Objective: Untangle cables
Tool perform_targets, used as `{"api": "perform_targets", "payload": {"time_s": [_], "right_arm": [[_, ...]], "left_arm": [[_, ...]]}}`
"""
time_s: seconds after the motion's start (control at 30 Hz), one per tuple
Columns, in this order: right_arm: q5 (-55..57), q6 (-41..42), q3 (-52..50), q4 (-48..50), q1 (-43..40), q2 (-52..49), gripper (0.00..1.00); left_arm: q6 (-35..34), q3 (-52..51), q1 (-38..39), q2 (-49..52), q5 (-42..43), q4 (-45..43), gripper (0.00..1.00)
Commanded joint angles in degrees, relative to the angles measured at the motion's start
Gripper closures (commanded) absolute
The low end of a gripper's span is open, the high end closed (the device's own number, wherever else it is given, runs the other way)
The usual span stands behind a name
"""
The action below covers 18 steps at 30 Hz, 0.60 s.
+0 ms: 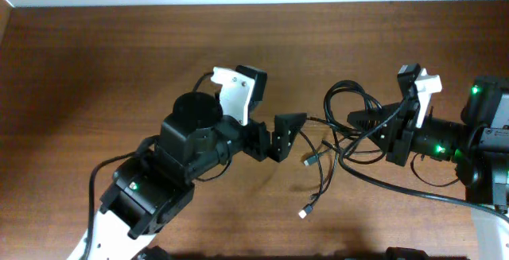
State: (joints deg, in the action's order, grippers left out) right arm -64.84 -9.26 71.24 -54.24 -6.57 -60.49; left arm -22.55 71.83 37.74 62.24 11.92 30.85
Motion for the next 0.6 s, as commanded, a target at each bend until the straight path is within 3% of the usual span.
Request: {"api": "perform_targets", "payload": {"time_s": [0.0,0.17,0.3,0.33,0.37,0.4,0.47,0.5,0.57], "right_arm": [[-2.69,-0.83,0.44,0.17,-0.22,0.31,0.96],[-2.69,-0.85,0.44,-1.14,-0.22,0.31,0.96],[-2.67,-0.9,0.44,-1.75,-0.22,0.31,0.96],[-2.67,-0.9,0.44,-1.75,-0.22,0.28,0.96],[-2.67,-0.9,0.44,-1.75,-0.2,0.28,0.96],[-2.67,-0.9,0.44,-1.77,-0.22,0.28,0.96],[-2.58,-0.9,0.44,-1.95,-0.22,0.28,0.96],[-2.1,-0.85,0.44,-1.95,-0.22,0.28,0.95],[1.16,-0.83,0.44,-2.64,-0.22,0.28,0.43]], "left_arm": [[7.04,0.44,-0.13,3.04,8.87,-3.69,0.01],[7.02,0.44,-0.13,12.2,18.75,-13.51,0.01],[5.25,0.44,1.55,17.4,19.19,-17.66,0.01],[5.25,0.44,1.92,17.9,19.21,-18.38,0.13],[5.25,0.44,2.03,17.9,19.21,-18.75,0.46],[5.25,0.44,2.03,17.9,19.21,-18.8,0.7],[5.25,0.44,2.01,17.9,19.19,-18.82,0.97],[5.25,0.44,2.01,17.9,19.19,-18.82,1.0],[5.27,0.44,1.84,17.9,19.15,-18.58,1.0]]}}
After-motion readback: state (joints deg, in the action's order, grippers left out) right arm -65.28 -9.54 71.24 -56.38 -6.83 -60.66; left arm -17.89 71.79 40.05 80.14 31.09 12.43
